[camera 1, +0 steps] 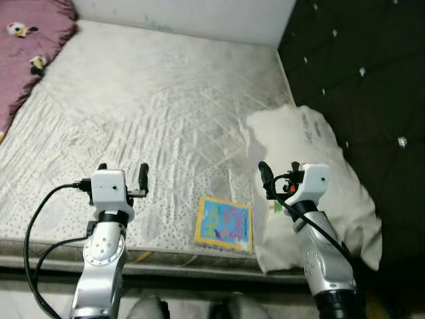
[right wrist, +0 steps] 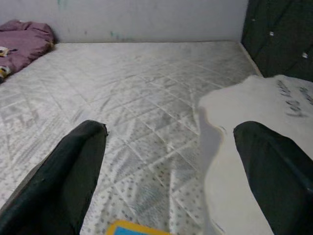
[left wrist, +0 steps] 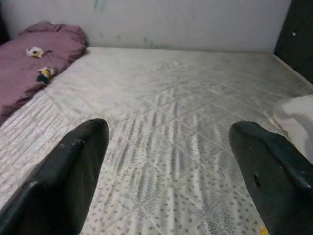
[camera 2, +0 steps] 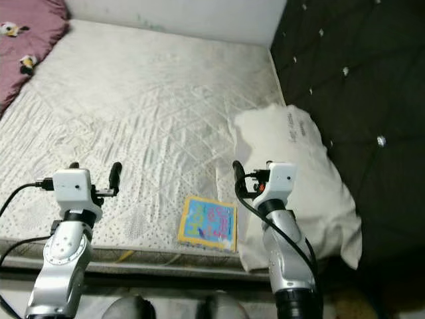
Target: Clean up the room
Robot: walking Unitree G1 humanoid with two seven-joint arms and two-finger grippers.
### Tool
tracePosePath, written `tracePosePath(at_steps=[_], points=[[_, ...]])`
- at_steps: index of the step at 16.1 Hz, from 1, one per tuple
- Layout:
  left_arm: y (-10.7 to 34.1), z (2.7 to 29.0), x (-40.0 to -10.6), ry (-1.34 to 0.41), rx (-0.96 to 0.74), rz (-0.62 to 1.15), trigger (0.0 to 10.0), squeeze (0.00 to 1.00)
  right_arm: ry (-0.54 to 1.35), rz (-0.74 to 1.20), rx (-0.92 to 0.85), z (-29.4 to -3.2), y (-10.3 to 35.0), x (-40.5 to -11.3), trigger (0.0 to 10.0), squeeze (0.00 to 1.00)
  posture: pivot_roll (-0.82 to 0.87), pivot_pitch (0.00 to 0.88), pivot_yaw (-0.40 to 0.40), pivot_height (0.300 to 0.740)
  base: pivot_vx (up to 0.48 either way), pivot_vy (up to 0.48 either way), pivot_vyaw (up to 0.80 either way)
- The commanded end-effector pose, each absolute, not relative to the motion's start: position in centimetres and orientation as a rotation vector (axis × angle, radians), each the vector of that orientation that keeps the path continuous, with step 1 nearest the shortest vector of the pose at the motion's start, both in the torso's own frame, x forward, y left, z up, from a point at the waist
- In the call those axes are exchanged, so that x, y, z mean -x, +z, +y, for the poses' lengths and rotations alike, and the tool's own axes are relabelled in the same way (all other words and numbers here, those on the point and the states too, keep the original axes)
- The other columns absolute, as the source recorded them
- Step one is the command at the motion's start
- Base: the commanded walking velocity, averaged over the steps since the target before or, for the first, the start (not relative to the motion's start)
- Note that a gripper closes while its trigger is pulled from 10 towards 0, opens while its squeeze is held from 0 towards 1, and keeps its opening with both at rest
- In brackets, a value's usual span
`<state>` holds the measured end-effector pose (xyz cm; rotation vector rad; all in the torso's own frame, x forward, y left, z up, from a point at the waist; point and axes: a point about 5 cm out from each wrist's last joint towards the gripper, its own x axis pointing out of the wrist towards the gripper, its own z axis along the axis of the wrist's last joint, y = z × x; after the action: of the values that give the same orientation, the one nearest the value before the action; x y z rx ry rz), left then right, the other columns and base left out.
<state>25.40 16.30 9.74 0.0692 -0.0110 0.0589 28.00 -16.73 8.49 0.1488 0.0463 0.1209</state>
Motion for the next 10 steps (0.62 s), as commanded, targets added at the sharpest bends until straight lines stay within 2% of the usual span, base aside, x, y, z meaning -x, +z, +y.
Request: tracePosePath(at_steps=[1, 10], points=[[9.63, 16.07, -25.26, 0.046, -0.071, -0.001, 10.0, 0.00, 0.100, 0.048, -0.148, -17.13, 8.58, -27.97, 10.0, 0.00, 0.03, 0.092, -0.099, 0.740, 0.000, 0.480, 0.00], [9.59, 15.89, -25.39, 0.049, -0.061, 0.002, 10.0, 0.00, 0.088, 0.046, -0.101, -17.48, 8.71, -28.07, 10.0, 0.00, 0.02, 0.099, -0.106, 0.740, 0.000, 0.480, 0.00]])
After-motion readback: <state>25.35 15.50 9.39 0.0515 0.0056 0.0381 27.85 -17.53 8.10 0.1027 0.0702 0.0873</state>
